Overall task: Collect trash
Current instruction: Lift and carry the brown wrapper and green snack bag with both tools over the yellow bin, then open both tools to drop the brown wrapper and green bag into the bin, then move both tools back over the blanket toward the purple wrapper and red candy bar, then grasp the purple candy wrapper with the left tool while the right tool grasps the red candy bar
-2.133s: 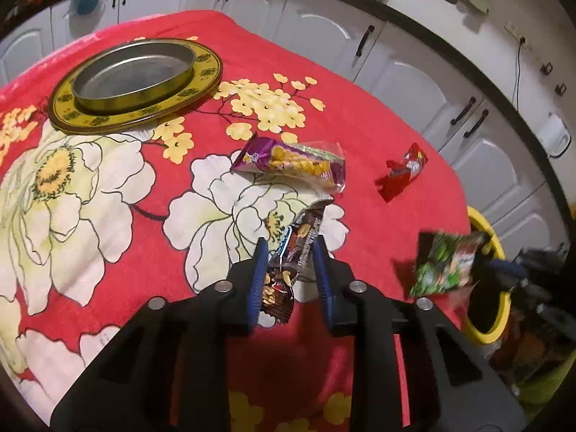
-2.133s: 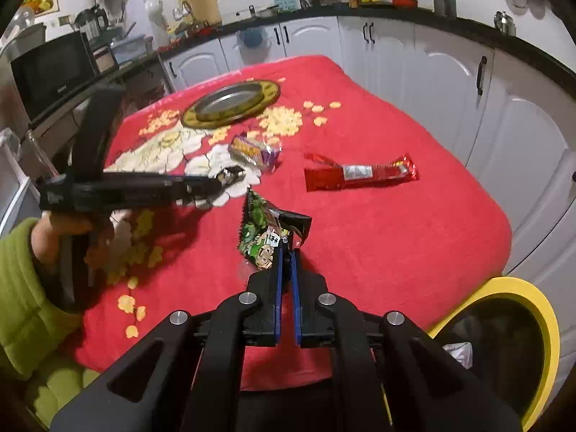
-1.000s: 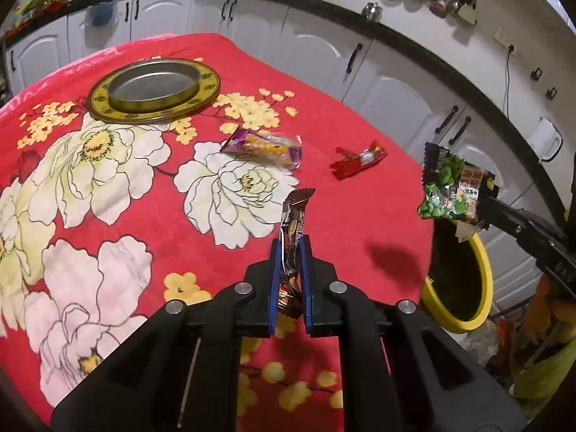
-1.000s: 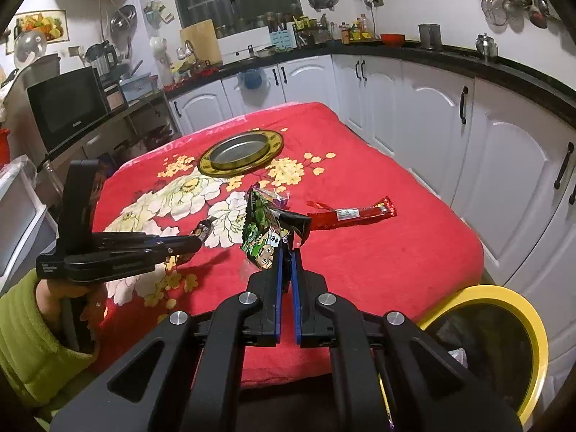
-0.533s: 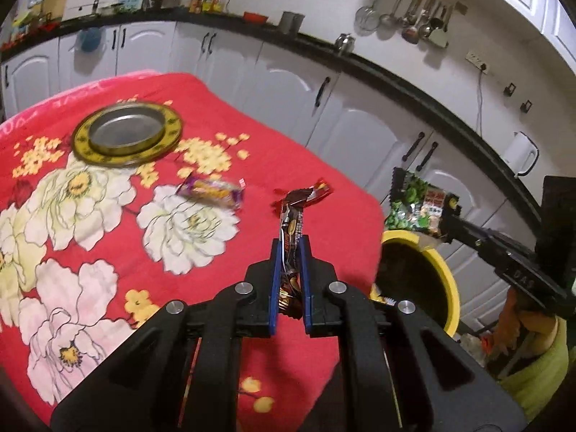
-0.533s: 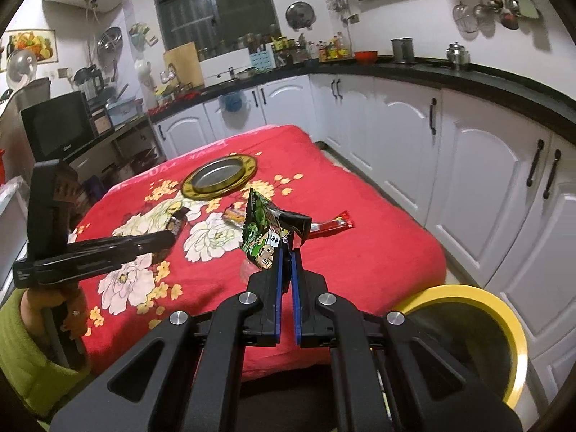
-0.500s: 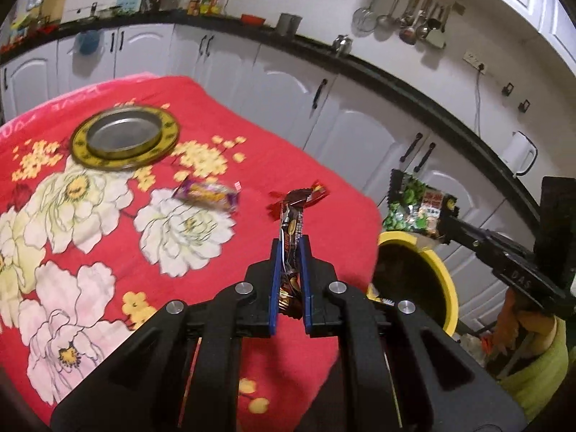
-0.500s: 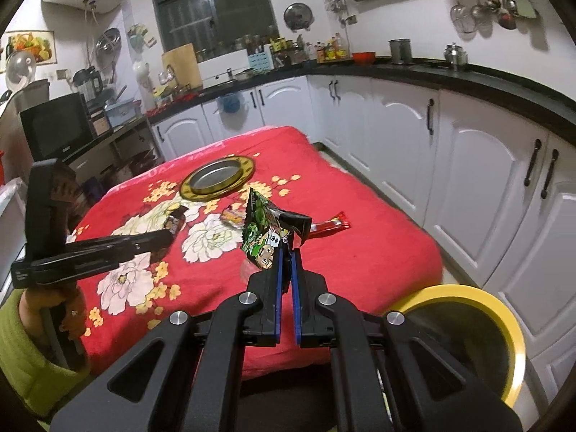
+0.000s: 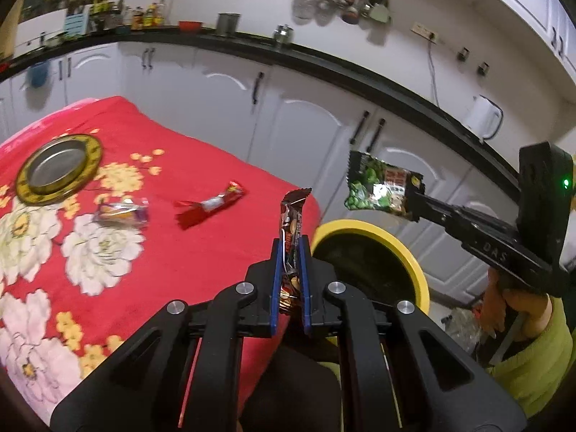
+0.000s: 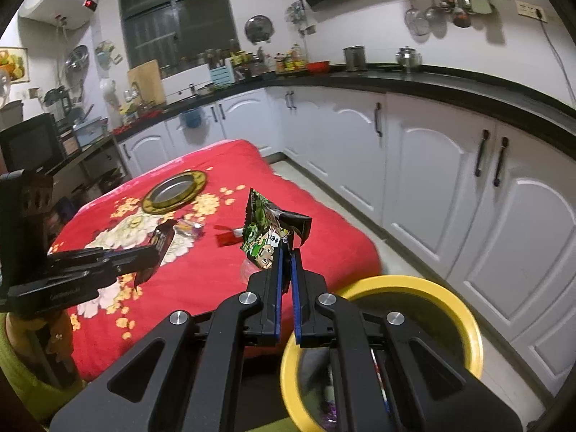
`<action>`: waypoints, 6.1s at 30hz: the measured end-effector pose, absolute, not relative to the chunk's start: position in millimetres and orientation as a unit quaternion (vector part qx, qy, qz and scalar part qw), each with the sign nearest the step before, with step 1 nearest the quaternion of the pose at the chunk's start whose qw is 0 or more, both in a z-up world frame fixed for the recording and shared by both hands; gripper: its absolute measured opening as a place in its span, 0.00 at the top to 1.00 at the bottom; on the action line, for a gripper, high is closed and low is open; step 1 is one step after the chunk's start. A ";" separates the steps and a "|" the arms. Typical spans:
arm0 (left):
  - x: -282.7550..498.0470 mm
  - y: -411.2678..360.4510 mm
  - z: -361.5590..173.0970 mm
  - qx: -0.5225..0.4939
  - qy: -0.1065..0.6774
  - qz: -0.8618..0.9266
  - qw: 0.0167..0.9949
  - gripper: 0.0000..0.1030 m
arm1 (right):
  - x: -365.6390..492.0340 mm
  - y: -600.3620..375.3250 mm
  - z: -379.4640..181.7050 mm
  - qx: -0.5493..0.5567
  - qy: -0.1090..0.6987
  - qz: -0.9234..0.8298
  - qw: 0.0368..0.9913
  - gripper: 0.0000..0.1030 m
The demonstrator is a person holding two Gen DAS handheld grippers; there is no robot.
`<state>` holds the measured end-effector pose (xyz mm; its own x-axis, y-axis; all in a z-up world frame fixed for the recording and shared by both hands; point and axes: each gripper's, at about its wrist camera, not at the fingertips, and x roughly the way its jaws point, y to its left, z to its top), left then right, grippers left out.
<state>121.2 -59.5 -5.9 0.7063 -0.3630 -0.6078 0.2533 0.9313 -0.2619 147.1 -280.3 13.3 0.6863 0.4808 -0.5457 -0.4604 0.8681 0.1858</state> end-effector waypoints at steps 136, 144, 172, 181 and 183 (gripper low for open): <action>95.3 19.5 3.1 -0.105 0.235 0.018 0.966 0.11 | 154.4 -232.0 25.2 0.009 0.307 0.285 0.908 0.26; 95.2 49.6 0.3 -0.119 0.230 0.052 0.965 0.11 | 164.2 -201.7 25.0 0.007 0.313 0.307 0.899 0.26; 187.6 87.4 -69.1 -0.228 0.345 0.048 0.909 0.28 | 263.5 -145.0 -50.9 0.014 0.411 0.269 0.871 0.38; 227.5 100.2 -88.9 -0.308 0.368 0.053 0.876 0.31 | 307.3 -139.1 -75.7 0.066 0.460 0.215 0.859 0.41; 235.5 103.1 -93.8 -0.320 0.375 0.064 0.868 0.31 | 317.1 -137.9 -84.9 0.077 0.477 0.202 0.852 0.45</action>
<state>235.5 103.1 -93.8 0.7102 -0.1287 -0.6922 -0.3510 0.7875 -0.5066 317.1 -137.9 -84.9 0.4626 0.4169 -0.7824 -0.2708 0.9068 0.3231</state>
